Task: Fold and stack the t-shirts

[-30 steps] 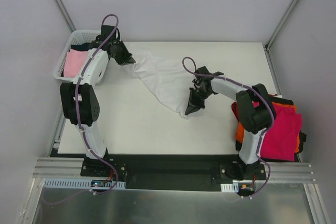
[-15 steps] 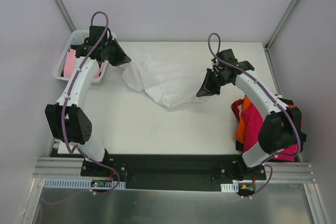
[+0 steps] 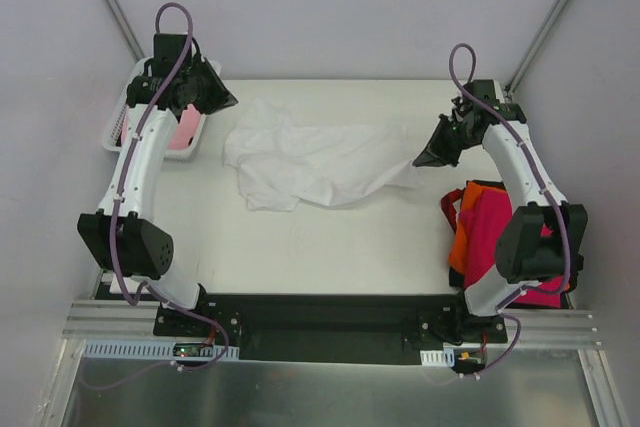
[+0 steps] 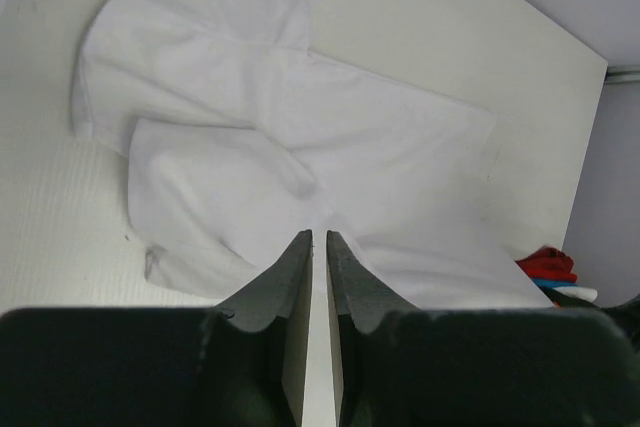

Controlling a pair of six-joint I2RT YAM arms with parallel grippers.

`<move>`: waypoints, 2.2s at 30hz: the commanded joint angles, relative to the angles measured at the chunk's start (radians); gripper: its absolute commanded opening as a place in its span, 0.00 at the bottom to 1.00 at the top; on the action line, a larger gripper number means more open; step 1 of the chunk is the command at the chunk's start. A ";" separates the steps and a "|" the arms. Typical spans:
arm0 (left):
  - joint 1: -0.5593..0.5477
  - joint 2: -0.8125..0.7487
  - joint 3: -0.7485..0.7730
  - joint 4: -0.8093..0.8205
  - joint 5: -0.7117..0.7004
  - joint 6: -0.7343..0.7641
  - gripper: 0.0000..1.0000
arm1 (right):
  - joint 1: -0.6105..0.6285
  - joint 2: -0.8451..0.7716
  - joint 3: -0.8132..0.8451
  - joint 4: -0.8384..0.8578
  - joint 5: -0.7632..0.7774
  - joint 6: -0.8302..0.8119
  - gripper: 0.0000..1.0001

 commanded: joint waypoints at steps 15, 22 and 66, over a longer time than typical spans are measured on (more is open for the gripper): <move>-0.157 0.198 -0.074 0.028 0.111 -0.052 0.04 | -0.049 0.449 0.248 0.100 -0.030 -0.047 0.01; -0.216 0.084 -0.317 0.034 0.116 -0.008 0.25 | -0.060 0.565 0.306 0.109 -0.085 -0.047 0.57; -0.227 0.176 -0.638 0.166 -0.065 0.097 0.01 | 0.054 0.226 -0.024 0.107 -0.046 -0.023 0.67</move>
